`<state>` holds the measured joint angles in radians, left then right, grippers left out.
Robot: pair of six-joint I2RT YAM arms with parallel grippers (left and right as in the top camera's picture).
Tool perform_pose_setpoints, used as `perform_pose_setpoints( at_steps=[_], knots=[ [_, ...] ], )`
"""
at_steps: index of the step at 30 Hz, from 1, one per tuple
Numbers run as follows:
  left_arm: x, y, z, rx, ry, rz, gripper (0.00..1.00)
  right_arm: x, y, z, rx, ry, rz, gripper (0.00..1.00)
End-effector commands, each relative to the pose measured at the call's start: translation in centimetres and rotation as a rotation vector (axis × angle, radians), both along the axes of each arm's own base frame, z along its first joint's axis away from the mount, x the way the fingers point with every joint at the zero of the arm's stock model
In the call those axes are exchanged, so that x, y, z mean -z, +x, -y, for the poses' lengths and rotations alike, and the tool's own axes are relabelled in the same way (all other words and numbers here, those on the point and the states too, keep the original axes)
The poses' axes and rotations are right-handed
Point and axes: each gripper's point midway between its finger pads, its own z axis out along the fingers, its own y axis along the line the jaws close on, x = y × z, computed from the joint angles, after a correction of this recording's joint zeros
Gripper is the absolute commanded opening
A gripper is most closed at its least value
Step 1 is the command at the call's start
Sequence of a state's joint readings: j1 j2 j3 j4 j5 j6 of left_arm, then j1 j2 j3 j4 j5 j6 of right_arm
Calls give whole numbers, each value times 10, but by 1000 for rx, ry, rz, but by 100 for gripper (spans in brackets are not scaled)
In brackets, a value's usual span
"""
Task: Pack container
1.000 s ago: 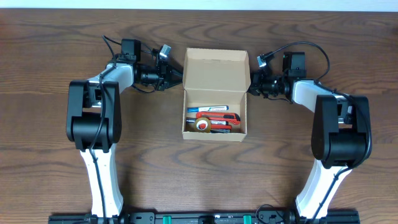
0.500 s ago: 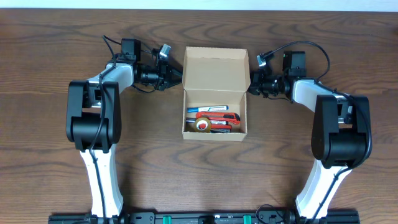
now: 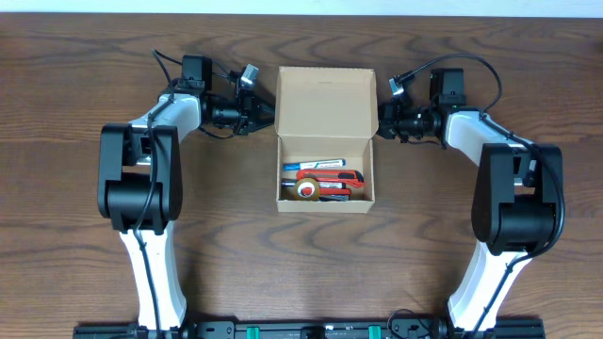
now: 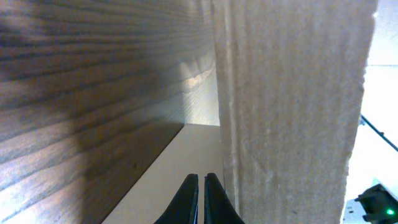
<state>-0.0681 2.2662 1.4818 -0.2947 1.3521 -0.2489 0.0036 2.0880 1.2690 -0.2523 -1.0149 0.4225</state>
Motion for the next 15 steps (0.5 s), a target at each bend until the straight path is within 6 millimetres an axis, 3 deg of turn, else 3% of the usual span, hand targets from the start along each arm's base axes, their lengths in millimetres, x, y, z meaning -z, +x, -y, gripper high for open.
perform_pose_setpoints(
  at_steps=[1, 15],
  knots=[
    [-26, 6, -3, 0, 35, 117, 6, -19, 6, -3, -40, -23, 82, 2],
    [-43, 1, -13, 52, 205, 183, 6, -33, 12, 0, -72, -89, 109, 1]
  ],
)
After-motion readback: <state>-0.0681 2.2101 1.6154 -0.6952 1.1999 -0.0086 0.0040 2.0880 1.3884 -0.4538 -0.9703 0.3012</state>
